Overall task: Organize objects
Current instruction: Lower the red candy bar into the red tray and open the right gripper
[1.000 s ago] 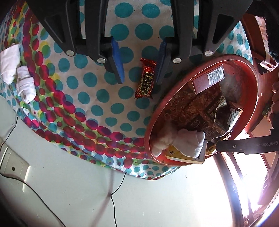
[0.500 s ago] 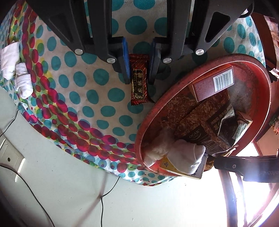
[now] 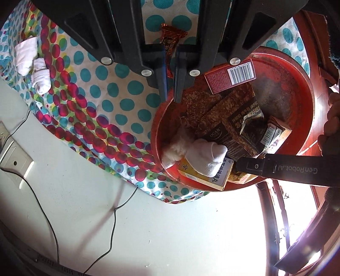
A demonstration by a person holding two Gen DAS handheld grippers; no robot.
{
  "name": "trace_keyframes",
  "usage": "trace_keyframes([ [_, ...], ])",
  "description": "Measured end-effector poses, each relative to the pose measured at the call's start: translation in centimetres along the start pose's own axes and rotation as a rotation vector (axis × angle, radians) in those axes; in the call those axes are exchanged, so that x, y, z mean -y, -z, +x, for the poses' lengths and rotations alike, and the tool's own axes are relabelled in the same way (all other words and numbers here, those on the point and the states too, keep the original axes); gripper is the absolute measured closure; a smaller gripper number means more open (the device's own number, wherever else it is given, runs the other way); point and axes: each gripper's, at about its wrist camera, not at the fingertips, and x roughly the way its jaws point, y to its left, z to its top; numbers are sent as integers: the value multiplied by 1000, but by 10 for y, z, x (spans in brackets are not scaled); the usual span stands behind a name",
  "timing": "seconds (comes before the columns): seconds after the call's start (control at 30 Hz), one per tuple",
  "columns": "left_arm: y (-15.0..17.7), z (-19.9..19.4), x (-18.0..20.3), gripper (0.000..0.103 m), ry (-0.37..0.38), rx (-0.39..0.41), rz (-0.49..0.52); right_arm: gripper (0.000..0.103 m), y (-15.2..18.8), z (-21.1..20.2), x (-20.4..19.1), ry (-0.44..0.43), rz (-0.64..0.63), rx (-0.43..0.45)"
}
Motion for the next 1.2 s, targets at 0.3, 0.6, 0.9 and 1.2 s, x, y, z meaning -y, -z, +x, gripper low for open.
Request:
trace_keyframes([
  [0.3, -1, 0, -1, 50, 11, -1, -12, 60, 35, 7, 19, 13, 45, -73],
  [0.6, -1, 2, 4, 50, 6, -5, 3, 85, 45, 24, 12, -16, 71, -98],
  [0.9, 0, 4, 3, 50, 9, -10, -1, 86, 38, 6, 12, 19, 54, -49],
  [1.2, -1, 3, -1, 50, 4, -8, -14, 86, 8, -13, 3, 28, 11, 19],
])
